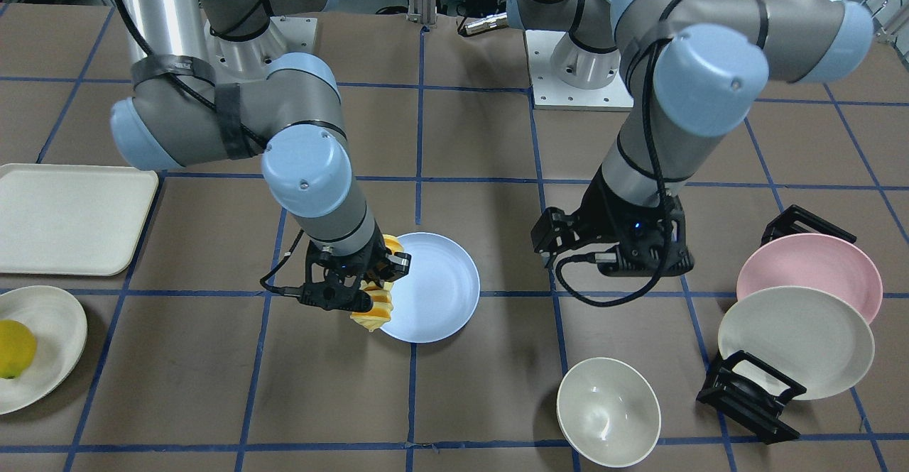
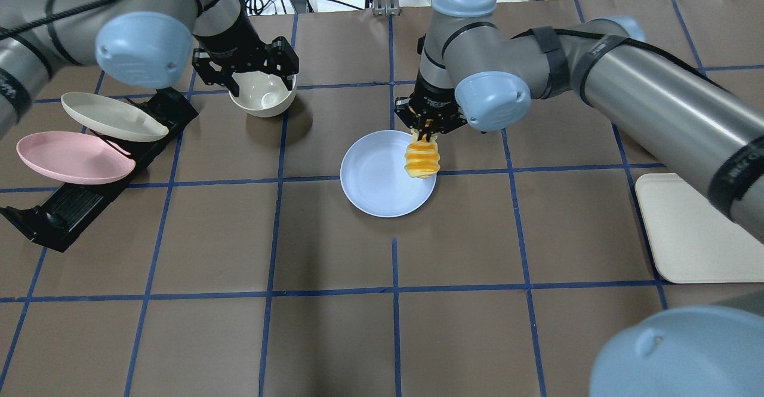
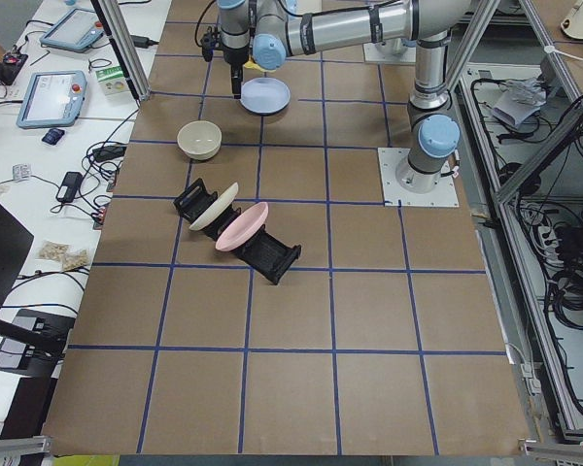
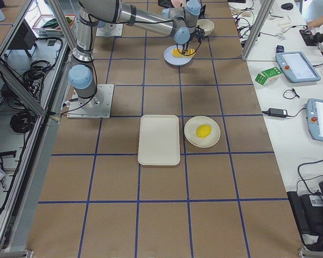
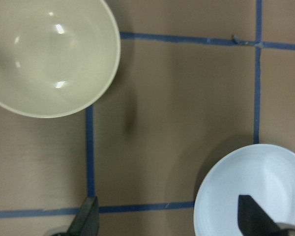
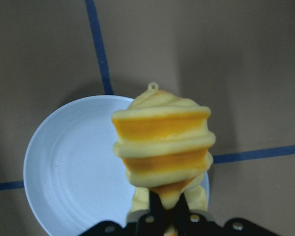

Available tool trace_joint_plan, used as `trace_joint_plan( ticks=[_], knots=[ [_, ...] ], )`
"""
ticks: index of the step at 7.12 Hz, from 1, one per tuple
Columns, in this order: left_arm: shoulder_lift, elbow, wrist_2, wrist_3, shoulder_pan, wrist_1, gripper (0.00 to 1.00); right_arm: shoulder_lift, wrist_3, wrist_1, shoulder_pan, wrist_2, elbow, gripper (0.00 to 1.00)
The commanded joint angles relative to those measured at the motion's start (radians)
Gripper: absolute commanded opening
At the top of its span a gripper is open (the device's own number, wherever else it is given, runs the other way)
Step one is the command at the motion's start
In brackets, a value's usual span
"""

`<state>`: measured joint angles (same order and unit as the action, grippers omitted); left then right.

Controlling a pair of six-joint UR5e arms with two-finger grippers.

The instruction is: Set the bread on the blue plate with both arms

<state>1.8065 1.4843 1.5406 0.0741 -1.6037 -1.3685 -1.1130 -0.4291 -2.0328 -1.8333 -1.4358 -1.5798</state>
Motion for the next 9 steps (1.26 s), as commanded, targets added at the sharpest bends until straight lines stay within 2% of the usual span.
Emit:
trace_joint_plan(
  ticks=[1,3,5,6,7,9],
  knots=[
    [-0.125,-0.045,0.053,0.0,-0.004,-0.148,1.0,0.064,-0.074,-0.068,-0.07,-0.002,0.0,0.0],
    [-0.215,-0.021,0.055,0.016,-0.004,-0.187,1.0,0.073,-0.086,-0.057,-0.084,0.0,-0.009,0.0],
    [-0.251,0.029,0.052,0.021,-0.012,-0.201,1.0,0.074,-0.086,-0.056,-0.092,-0.002,-0.022,0.0],
    [-0.269,0.062,0.04,-0.012,-0.012,-0.204,1.0,0.075,-0.082,-0.069,-0.092,-0.006,-0.026,0.2],
    [-0.282,0.083,0.042,-0.014,-0.012,-0.201,1.0,0.076,-0.079,-0.069,-0.092,-0.006,-0.029,0.47],
    [-0.305,0.096,0.053,-0.032,-0.016,-0.205,1.0,0.075,-0.083,-0.076,-0.09,-0.006,-0.022,0.91]
  ],
)
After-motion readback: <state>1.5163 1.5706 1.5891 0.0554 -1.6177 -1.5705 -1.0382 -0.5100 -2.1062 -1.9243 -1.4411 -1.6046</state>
